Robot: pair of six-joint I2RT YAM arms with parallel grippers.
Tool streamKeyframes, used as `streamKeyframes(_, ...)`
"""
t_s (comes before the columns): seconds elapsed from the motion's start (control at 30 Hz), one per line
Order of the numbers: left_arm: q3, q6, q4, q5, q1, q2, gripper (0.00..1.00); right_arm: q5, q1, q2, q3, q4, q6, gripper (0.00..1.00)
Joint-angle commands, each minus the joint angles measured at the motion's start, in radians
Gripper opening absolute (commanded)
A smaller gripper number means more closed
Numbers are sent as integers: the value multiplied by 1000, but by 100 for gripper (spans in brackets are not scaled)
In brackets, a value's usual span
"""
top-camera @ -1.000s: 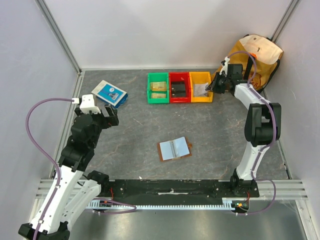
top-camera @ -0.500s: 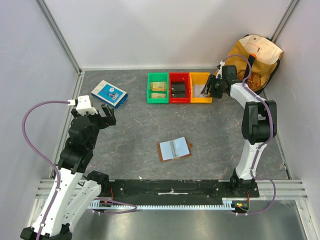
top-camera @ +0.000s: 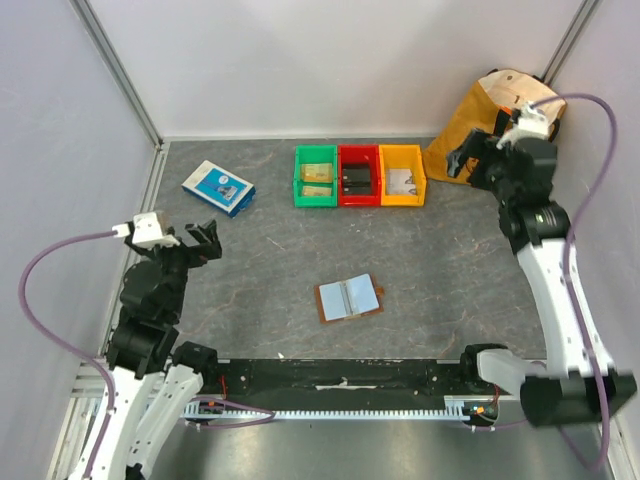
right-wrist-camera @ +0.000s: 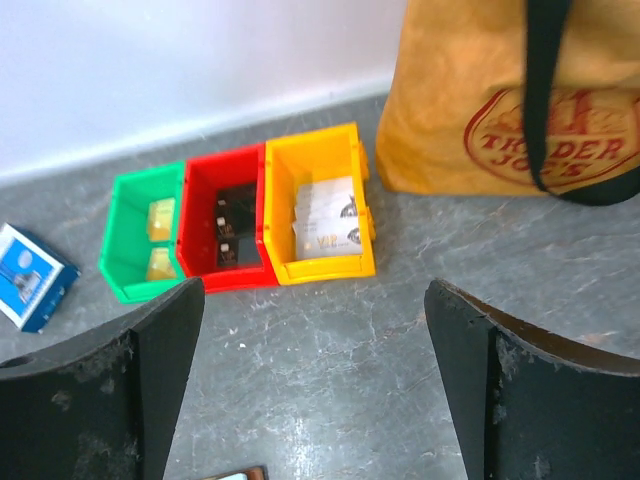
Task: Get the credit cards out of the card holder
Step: Reset both arms
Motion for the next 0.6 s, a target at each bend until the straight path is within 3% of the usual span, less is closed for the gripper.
streamKeyframes(0.0,-35,33,72,-96,7,-85,99,90,-1,-210,-117,21,3,98)
streamKeyframes(0.2,-100,10,103,-115,6,-203,99,211,3,-480,-230,21,-22,98)
streamKeyframes(0.57,-134,-22,113,-129,7,-309,99,572,157,-897,-558,180,-105,98)
